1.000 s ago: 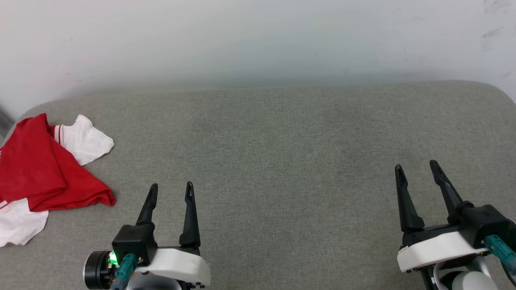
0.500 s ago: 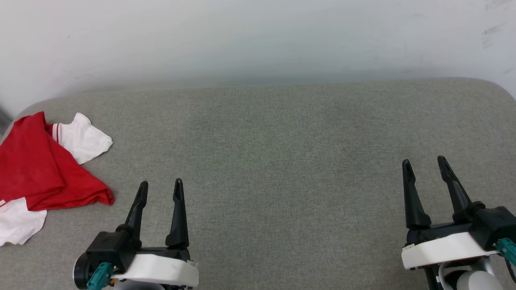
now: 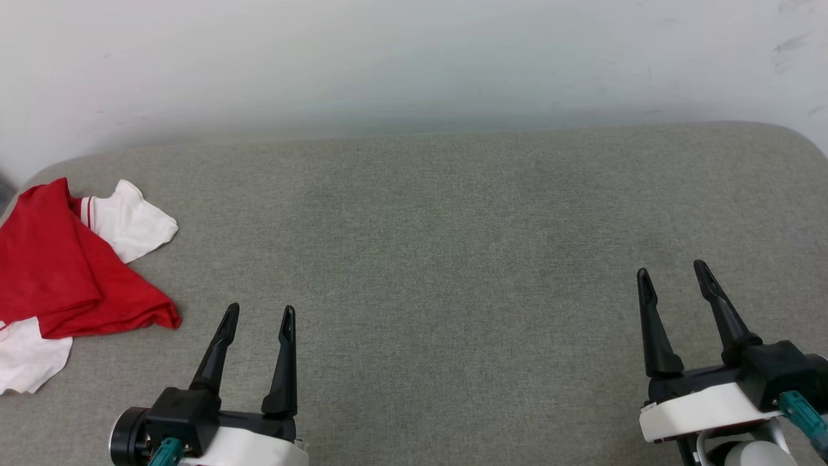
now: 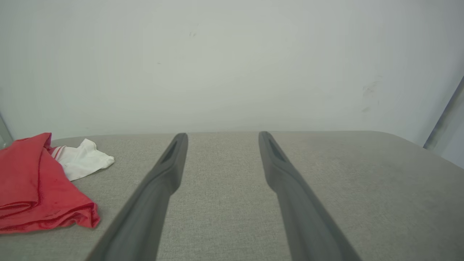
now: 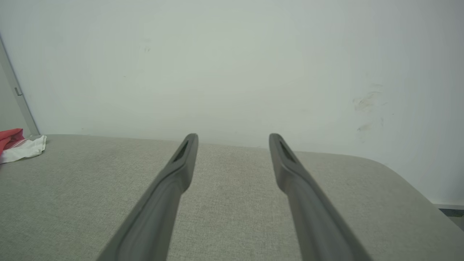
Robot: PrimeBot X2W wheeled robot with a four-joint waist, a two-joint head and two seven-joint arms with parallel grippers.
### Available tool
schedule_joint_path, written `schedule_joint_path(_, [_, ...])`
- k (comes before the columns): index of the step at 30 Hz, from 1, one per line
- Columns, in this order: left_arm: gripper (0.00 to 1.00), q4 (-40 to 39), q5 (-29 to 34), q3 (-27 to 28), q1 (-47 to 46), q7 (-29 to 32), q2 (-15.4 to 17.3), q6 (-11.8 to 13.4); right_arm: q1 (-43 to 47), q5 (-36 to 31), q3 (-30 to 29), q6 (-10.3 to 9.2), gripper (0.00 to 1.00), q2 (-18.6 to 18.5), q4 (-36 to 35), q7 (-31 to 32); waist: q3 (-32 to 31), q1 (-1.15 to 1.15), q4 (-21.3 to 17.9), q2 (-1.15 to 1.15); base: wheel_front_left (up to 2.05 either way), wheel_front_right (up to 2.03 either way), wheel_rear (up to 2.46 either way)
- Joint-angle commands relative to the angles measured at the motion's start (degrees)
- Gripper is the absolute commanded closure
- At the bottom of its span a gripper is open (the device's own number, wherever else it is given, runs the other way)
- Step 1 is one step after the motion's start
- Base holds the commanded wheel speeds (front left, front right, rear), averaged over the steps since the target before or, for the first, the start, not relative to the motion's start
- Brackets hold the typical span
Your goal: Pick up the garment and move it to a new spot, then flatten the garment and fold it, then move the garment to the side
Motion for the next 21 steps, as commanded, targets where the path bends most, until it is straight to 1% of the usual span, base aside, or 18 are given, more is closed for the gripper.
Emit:
schedule_joint_path(1, [0.0,-0.28,1.2,0.17,0.3,-0.44,-0.09,-0.31,-0.01,-0.91,0.16,-0.02,0.0,-0.03,-0.43,-0.68,0.01,0.0,0.04,0.0,0.0,0.0,0.0])
schedule_joint_path(7, [0.0,-0.72,2.65,-0.06,0.59,-1.04,-0.14,-0.58,0.47,-3.29,0.39,-0.02,0.0,-0.03,-0.77,-1.15,-0.11,0.0,0.39,0.0,0.0,0.0,0.0])
schedule_joint_path(12, [0.0,-0.54,1.97,0.16,0.43,-0.91,-0.13,-0.8,0.75,-2.25,0.57,-0.02,0.0,-0.03,-0.85,-1.04,-0.21,0.0,1.7,0.0,0.0,0.0,0.0])
schedule_joint_path(16, [0.0,-0.21,1.87,0.43,0.48,-0.91,-0.14,-0.89,1.21,-1.9,0.93,-0.02,0.0,-0.03,-0.9,-1.04,-0.4,0.0,4.03,0.0,0.0,0.0,0.0])
schedule_joint_path(21, [0.0,-0.09,2.18,1.09,0.8,-0.91,-0.13,-0.8,1.75,-1.52,2.28,-0.02,0.0,-0.01,-0.85,-1.04,-0.63,0.0,8.66,0.0,0.0,0.0,0.0])
